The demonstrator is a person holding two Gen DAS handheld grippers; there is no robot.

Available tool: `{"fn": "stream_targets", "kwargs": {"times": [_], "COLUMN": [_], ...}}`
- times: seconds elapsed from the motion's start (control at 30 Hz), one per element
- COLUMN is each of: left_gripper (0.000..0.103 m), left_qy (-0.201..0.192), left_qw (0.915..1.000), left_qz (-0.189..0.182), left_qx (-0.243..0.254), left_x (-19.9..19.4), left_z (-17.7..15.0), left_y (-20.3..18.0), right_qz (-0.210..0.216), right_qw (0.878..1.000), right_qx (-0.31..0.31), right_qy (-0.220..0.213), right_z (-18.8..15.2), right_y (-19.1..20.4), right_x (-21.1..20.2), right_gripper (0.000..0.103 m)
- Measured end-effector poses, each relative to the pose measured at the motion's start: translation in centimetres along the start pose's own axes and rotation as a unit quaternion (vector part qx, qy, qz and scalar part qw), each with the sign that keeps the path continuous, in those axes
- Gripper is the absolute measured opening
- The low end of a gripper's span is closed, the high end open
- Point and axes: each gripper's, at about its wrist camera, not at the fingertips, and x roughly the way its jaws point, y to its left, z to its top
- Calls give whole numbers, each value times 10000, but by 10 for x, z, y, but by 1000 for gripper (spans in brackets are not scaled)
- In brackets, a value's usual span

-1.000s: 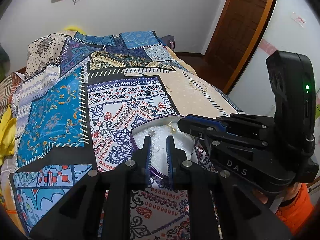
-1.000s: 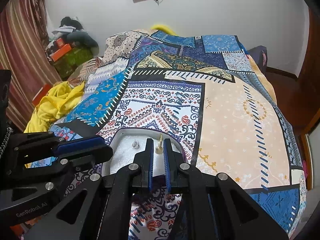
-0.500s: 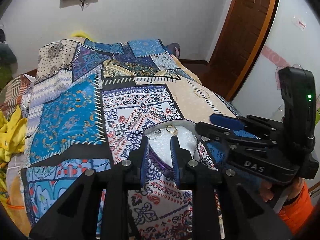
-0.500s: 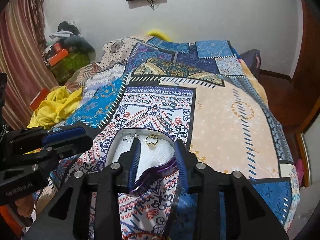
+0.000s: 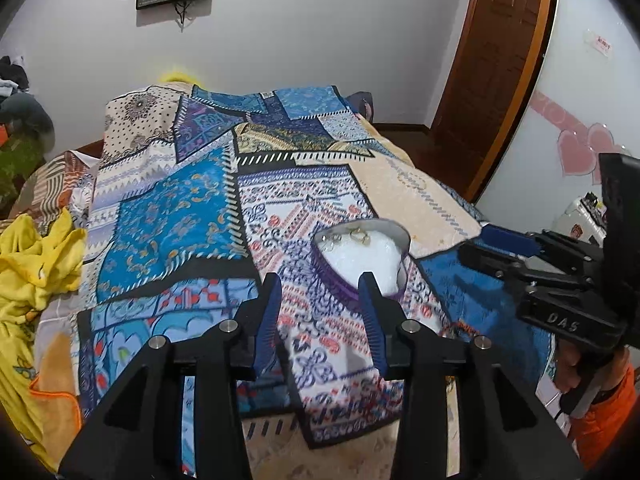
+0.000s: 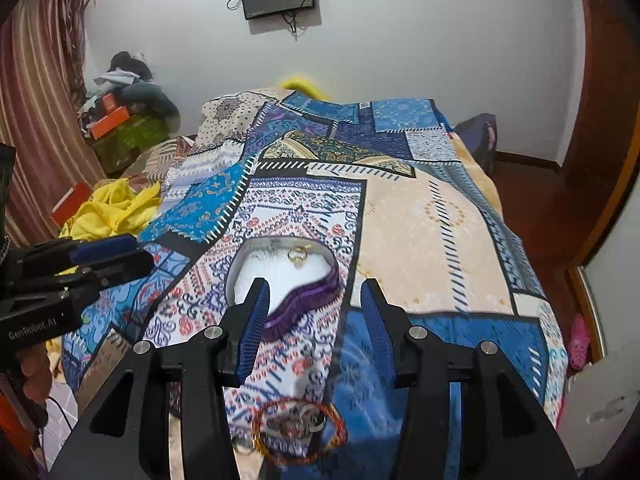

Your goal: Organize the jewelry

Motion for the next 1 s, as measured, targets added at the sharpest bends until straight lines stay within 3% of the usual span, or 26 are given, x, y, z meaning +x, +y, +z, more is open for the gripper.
{"fn": "stream_targets", "kwargs": {"times": [0.37,0.73,1.0], "left_gripper": [39,39,39], "left_qy": [346,664,832], "left_qw": [9994,9976,9961], "left_qz": [70,-150,-165], "left_qx": [-49,140,247], "left_x": [-7,-1,7], "left_z": [-36,-67,-84], "left_y": [7,-21,-29], "right_qz": [-182,-223,-151], "right_qw": [9996,9972,9967], "right_qx": [132,352,254], "right_qy": [190,625,752], "right_z": [-33,-72,-83], "right_y": [-6,-12,-6], "right_x": [-10,-9,-7], "right_gripper": [44,44,44]}}
